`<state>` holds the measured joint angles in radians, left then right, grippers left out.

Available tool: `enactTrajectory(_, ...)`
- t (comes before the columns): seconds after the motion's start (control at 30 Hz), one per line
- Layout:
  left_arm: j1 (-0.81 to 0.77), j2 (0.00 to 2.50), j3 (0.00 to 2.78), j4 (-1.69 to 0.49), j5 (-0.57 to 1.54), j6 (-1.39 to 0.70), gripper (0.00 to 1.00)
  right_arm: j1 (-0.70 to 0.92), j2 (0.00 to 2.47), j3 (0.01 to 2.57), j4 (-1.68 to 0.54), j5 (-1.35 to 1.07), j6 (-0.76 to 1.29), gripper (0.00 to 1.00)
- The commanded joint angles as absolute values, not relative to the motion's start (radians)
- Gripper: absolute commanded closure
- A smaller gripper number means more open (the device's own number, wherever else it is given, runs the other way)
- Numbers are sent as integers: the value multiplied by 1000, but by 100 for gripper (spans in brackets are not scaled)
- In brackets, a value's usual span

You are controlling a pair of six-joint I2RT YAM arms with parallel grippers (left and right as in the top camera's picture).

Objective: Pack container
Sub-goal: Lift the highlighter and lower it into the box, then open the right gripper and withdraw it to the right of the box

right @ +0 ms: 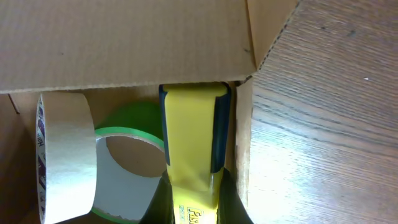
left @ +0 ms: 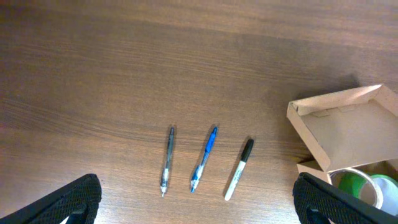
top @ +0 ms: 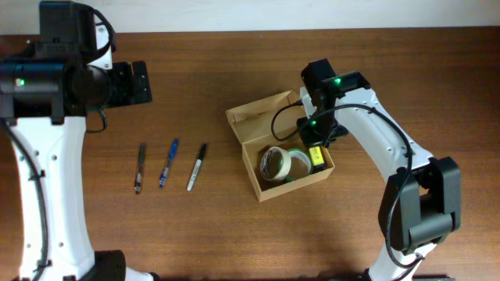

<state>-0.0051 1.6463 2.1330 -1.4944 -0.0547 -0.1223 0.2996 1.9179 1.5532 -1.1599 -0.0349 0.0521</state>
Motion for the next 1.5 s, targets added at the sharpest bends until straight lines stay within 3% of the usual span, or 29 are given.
enactTrajectory(0.0,-2,1591,2145,-1489,-41,-95,1,315,1920,1541,-1163,-48,60,85)
enactTrajectory(0.57,-2,1579,2145,-1496,-44,-88,1,392,1920,1531,-1188,-47,60,70)
enactTrajectory(0.73,-2,1579,2145,-1496,-44,-88,1,392,1920,1501,-1185,-16,60,49)
enactTrajectory(1.33,-2,1579,2145,-1492,-44,-88,1,393,1755,1674,-1335,35,65,48)
enactTrajectory(1.37,-2,1579,2145,-1492,-45,-87,1,392,1741,1700,-1353,38,65,50)
enactTrajectory(1.4,-2,1579,2145,-1492,-44,-83,1,390,1719,1740,-1376,49,67,67)
enactTrajectory(1.47,-2,1579,2145,-1492,-45,-80,1,377,1692,1782,-1392,97,88,90)
